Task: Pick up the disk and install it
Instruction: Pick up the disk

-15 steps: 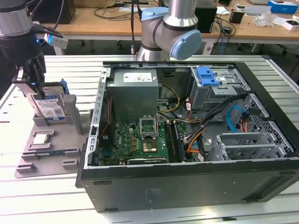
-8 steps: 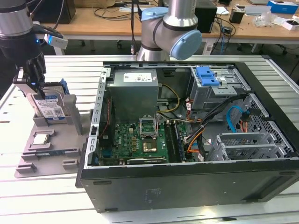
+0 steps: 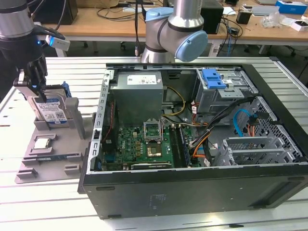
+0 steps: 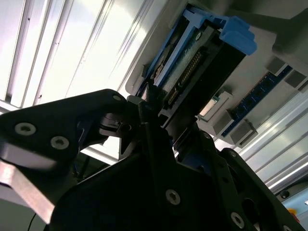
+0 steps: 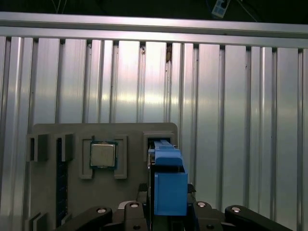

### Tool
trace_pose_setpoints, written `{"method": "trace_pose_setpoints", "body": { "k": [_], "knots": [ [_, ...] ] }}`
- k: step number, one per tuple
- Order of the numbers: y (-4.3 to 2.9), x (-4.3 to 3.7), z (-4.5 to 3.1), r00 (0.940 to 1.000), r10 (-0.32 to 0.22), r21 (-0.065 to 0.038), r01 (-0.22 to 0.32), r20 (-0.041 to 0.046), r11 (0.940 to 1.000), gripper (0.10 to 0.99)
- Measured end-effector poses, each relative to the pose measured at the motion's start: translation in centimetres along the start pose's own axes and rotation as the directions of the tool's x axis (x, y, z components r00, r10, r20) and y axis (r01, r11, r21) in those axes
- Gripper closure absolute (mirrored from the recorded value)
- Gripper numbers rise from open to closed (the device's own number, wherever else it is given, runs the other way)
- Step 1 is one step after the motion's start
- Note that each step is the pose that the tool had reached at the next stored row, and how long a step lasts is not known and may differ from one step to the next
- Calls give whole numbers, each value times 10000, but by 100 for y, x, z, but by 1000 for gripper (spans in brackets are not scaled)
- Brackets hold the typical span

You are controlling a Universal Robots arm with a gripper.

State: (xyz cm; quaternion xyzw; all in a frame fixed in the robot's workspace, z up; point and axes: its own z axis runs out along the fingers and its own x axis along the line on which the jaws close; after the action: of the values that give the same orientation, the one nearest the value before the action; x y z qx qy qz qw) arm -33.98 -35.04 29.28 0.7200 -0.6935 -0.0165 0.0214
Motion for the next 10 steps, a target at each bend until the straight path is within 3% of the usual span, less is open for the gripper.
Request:
{"method": "trace_pose_setpoints", "body": {
  "k": [6,10],
  "knots": [
    [0,0,-2,10000,-1,4,1,2,10000,725],
    [4,-2,-76,10000,-1,2,1,0,10000,725]
  ]
}}
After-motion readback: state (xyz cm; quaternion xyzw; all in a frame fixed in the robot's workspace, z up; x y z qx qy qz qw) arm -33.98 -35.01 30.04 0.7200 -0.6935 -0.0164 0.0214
